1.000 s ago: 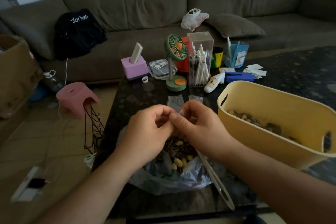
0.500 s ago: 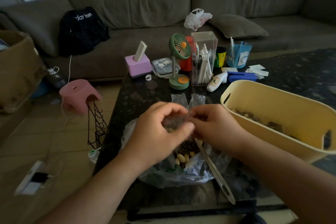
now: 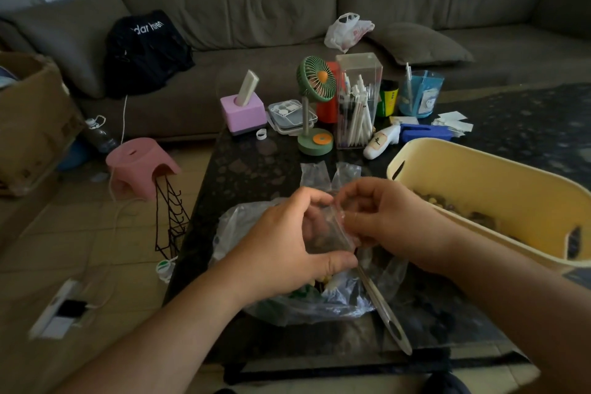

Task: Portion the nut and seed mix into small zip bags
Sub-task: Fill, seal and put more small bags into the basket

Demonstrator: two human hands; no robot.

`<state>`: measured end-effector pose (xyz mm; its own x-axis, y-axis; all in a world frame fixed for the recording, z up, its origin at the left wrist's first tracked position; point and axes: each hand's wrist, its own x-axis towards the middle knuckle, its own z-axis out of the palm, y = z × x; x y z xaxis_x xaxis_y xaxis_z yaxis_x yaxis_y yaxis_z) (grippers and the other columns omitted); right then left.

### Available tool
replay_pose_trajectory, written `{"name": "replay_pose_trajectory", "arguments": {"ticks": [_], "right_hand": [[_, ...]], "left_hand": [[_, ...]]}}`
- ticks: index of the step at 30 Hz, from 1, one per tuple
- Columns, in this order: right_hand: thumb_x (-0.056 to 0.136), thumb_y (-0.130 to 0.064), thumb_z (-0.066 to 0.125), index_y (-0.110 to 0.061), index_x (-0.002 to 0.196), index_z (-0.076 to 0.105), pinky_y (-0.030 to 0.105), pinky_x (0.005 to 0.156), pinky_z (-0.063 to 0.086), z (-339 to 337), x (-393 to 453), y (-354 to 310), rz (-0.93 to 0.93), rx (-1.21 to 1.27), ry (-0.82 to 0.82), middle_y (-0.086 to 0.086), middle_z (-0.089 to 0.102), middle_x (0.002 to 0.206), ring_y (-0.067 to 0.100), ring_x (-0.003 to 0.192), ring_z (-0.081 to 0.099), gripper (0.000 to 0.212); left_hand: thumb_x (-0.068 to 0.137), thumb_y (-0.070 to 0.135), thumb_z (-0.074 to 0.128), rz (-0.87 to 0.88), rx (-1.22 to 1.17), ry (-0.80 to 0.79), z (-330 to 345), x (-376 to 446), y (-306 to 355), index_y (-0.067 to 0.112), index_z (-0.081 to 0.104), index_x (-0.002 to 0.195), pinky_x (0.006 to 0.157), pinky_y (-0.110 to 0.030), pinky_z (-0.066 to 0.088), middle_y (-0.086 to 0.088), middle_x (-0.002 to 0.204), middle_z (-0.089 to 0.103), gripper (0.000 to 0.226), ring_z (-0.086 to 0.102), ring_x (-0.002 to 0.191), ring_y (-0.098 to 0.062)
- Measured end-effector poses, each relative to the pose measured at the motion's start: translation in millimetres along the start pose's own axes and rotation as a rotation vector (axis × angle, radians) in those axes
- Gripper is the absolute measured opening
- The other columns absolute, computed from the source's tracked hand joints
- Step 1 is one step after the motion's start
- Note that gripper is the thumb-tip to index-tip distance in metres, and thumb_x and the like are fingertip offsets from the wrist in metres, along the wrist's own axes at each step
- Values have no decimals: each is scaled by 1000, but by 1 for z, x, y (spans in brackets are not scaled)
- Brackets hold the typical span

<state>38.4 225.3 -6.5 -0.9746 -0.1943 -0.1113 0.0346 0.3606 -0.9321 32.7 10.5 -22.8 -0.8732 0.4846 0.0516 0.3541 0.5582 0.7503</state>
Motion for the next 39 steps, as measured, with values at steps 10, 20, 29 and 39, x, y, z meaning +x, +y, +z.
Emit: {"name": "replay_pose_trajectory", "arguments": {"ticks": [10, 20, 29, 39], "right_hand": [[83, -10, 85, -30, 89, 80, 40, 93, 58, 0, 1, 8, -452, -184, 84, -7, 65, 108, 16, 107, 67, 22], [92, -25, 77, -43, 90, 71, 46, 89, 58, -1, 4, 8, -524, -208, 90, -7, 65, 103, 17, 100, 67, 19], [90, -16, 81, -21, 92, 77, 43, 85, 59, 4, 7, 8, -629, -241, 127, -8, 63, 105, 18, 98, 68, 7], [90, -16, 80, -25, 91, 76, 37, 86, 59, 4, 5, 6, -609, -257, 145, -14, 62, 104, 16, 98, 67, 10]], "left_hand": [[69, 61, 87, -28, -221, -32, 2, 0, 2, 40, 63, 119, 101, -44, 59, 18, 116, 74, 59, 71, 110, -3], [62, 59, 89, -84, -638, -155, 3, 0, -3, 15, 60, 137, 96, -19, 55, -1, 138, 71, 92, 68, 124, -9], [70, 66, 85, -52, -827, -259, -1, -1, -4, -1, 59, 141, 126, -45, 31, -13, 148, 62, 101, 53, 145, -25], [76, 50, 89, -96, -982, -350, -4, 2, -6, 3, 62, 140, 110, -31, 47, -10, 138, 68, 84, 60, 136, -23]]}}
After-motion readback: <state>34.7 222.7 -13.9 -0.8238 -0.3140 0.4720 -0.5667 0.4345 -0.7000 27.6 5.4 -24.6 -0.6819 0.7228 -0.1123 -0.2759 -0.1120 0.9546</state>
